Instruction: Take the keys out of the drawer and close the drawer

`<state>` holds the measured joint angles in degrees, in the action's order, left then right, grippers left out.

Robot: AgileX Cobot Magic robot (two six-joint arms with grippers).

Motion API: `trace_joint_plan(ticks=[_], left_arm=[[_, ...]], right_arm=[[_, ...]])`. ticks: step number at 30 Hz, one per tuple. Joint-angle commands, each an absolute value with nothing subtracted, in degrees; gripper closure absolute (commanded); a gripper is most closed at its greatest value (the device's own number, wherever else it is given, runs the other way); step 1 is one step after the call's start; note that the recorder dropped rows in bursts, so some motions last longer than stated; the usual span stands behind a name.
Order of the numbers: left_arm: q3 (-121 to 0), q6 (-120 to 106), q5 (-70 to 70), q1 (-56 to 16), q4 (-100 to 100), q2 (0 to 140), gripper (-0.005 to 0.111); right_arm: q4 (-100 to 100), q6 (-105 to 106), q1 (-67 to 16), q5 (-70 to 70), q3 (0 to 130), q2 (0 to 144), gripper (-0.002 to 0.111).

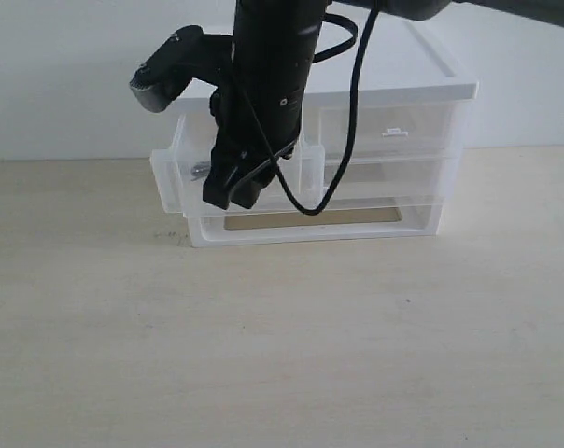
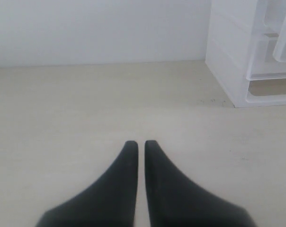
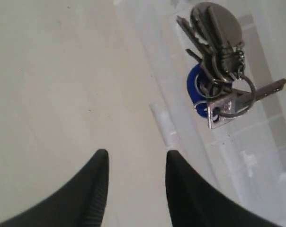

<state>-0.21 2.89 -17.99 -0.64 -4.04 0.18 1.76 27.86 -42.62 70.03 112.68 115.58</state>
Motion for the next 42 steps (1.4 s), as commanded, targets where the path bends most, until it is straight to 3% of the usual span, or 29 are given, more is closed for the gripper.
trace_joint_plan(ticks=[1, 13, 32, 37, 42], left_arm=[[0.00, 3.45, -18.09, -0.50, -3.95, 0.00, 0.102], [0.00, 3.45, -18.09, -0.50, -3.95, 0.00, 0.102], [0.00, 3.45, -18.09, -0.50, -3.95, 0.00, 0.102], [0.00, 3.45, -18.09, -0.50, -3.95, 0.00, 0.102], [0.00, 3.45, -18.09, -0.50, -3.95, 0.00, 0.102]], right_arm=[[6.37, 30.94, -42.51, 68.31, 112.67, 114.40, 0.072], [7.74, 36.90, -44.51, 64.51, 112.67, 110.82, 0.072], [12.83, 38.69, -44.51, 63.27, 112.67, 116.55, 0.073], [10.93, 41.48, -44.51, 67.43, 112.67, 116.55, 0.108], [9.93, 43.75, -44.51, 69.96, 112.67, 116.44, 0.108]])
